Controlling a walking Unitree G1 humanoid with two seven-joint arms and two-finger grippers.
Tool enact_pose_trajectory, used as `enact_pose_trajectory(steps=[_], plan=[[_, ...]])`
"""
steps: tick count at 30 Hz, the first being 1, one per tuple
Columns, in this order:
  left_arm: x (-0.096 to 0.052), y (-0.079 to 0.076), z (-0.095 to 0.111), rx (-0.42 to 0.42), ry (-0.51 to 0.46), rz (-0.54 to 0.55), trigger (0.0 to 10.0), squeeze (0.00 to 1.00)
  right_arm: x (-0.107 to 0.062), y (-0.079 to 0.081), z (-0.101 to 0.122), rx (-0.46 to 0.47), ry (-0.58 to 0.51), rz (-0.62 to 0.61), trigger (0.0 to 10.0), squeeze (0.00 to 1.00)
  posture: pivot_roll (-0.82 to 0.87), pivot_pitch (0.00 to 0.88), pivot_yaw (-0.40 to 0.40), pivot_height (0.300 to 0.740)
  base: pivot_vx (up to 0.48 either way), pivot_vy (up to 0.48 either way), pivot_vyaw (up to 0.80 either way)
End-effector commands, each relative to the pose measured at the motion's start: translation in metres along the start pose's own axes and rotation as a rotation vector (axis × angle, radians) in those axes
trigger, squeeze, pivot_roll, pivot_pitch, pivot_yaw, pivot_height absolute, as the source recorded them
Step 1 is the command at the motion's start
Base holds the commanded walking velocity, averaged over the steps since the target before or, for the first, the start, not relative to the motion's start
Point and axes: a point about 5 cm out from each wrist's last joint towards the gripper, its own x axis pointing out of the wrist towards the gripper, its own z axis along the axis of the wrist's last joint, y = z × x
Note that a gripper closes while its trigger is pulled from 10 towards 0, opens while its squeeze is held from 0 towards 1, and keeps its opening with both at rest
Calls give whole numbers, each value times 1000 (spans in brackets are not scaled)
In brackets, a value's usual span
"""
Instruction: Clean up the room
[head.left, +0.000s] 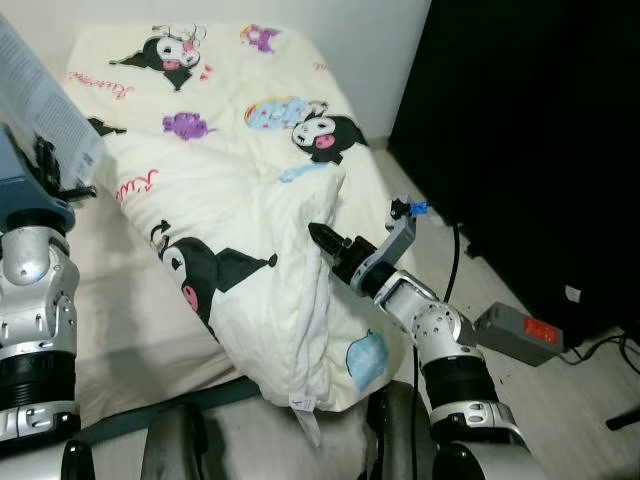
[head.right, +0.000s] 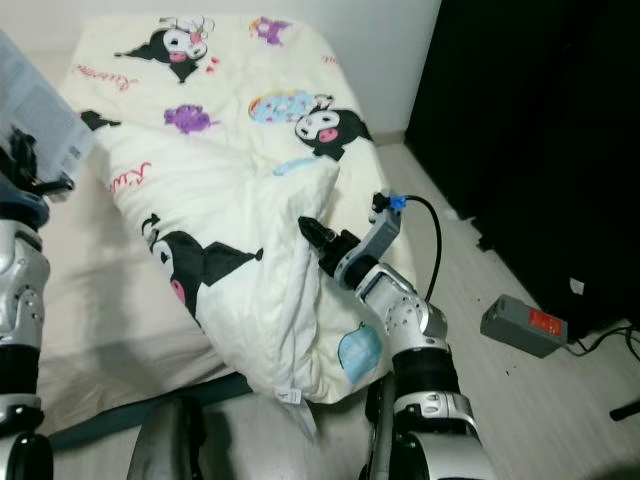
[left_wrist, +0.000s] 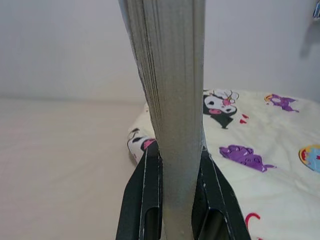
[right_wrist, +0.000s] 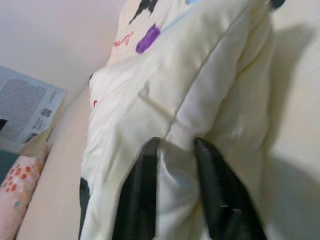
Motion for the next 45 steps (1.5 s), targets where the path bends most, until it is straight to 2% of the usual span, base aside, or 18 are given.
enact_pose_trajectory(steps=[1, 7, 8, 14, 15, 16, 17, 19, 20, 22, 24, 27, 36, 40, 41, 42, 43, 45], plan=[[2, -1, 15, -4, -77, 8, 0, 0, 1, 0, 2, -18, 2, -1, 0, 0, -20, 45, -33, 434, 0, 0, 0], [7, -3, 24, -1, -109, 5, 0, 0, 8, 5, 4, -105, 24, 26, 0, 0, -19, 23, -38, 434, 0, 0, 0], [7, -2, 26, 25, -120, -2, 0, 0, 13, 12, -3, -135, 53, 61, 0, 0, -15, 21, -39, 434, 0, 0, 0], [7, 3, 29, 37, -132, 11, 0, 0, 22, 19, -20, -133, 108, 78, 0, 0, 4, 17, -47, 434, 0, 0, 0], [5, 3, 28, 36, -129, 9, 0, 0, 22, 14, -25, -134, 126, 37, 10000, 0, 7, 18, -48, 434, 0, 0, 0], [4, 2, 28, 35, -127, 9, 0, 0, 22, 9, -29, -135, 138, 7, 10000, 0, 7, 18, -48, 434, 0, 0, 0], [2, 0, 26, 33, -119, 2, 0, 0, 20, 4, -32, -132, 143, -23, 10000, 392, 9, 24, -49, 434, 0, 0, 0], [1, -2, 25, 31, -114, -3, 0, 0, 19, 0, -34, -130, 144, -40, 10000, 392, 9, 24, -49, 434, 0, 0, 0], [0, -5, 22, 28, -105, -14, 0, 0, 16, -6, -33, -131, 129, -73, 10000, 1000, 7, 28, -48, 434, 0, 0, 0], [-3, -12, 18, 19, -90, -38, 0, 0, 8, -18, -26, -129, 81, -129, 10000, 1000, 6, 33, -44, 434, 0, 0, 0], [-3, -12, 18, 19, -90, -38, 0, 0, 8, -18, -26, -129, 81, -129, 10000, 1000, 6, 33, -44, 434, 0, 0, 0], [-6, -23, 13, 6, -67, -78, 0, 0, -5, -29, -11, -123, -1, -139, 10000, 1000, -6, 46, -26, 434, 0, 0, 0], [-6, -32, 11, -4, -54, -105, 0, 0, -14, -29, -2, -119, -62, -81, 10000, 1000, -12, 57, -12, 434, 0, 0, 0], [-6, -36, 13, -6, -55, -124, 0, 0, -11, -27, -11, -58, -51, -60, 10000, 1000, 0, 70, -5, 434, 0, 0, 0], [-6, -37, 14, -4, -54, -133, 0, 0, -9, -30, -18, -30, -25, -91, 10000, 541, 8, 74, -5, 434, 0, 0, 0], [-6, -38, 14, -2, -54, -138, 0, 0, -8, -33, -22, -13, -7, -114, 10000, 541, 8, 74, -5, 434, 0, 0, 0], [-7, -38, 14, -2, -53, -141, 0, 0, -8, -37, -27, -16, 14, -158, 10000, 0, 13, 80, -2, 434, 0, 0, 0], [-7, -37, 15, 0, -53, -144, 0, 0, -8, -39, -30, -2, 22, -177, 10000, 0, 21, 87, 0, 434, 0, 0, 0]])
